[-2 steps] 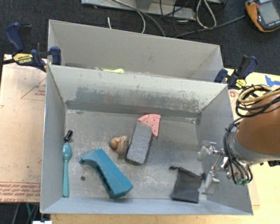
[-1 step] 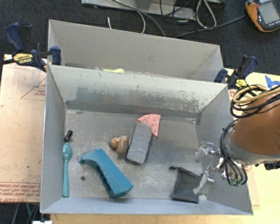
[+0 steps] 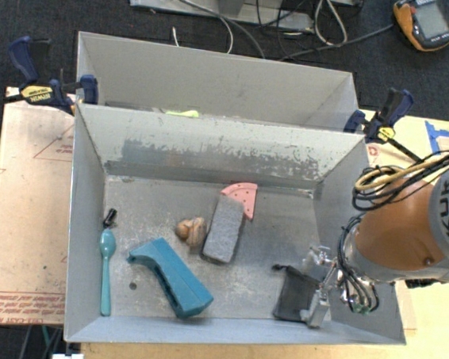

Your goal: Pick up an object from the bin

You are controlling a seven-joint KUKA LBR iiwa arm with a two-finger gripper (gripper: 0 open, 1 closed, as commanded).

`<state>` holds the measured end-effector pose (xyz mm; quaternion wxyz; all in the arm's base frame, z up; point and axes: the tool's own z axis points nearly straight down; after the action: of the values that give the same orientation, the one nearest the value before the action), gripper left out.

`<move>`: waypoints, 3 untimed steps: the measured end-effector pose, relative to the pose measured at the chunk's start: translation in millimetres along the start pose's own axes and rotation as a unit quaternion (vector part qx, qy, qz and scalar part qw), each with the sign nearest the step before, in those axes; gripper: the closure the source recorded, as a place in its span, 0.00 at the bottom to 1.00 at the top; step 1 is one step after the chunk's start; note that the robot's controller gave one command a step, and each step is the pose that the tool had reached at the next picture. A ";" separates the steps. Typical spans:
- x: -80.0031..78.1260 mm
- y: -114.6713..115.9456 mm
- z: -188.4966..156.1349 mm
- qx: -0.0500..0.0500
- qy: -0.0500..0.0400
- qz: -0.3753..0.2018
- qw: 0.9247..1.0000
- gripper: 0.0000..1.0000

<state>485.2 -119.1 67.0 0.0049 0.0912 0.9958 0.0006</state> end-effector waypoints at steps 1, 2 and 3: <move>3.7 10.3 -3.2 -0.001 -0.003 0.037 0.999 1.00; 3.7 10.3 -3.2 -0.001 -0.003 0.037 0.999 1.00; 6.0 10.6 -40.7 -0.001 0.001 0.036 0.999 1.00</move>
Offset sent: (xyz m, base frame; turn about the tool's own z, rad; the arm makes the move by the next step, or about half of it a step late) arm 0.0000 0.0000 0.0000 0.0000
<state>480.8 -107.6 107.6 0.0035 0.1274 0.9918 0.0019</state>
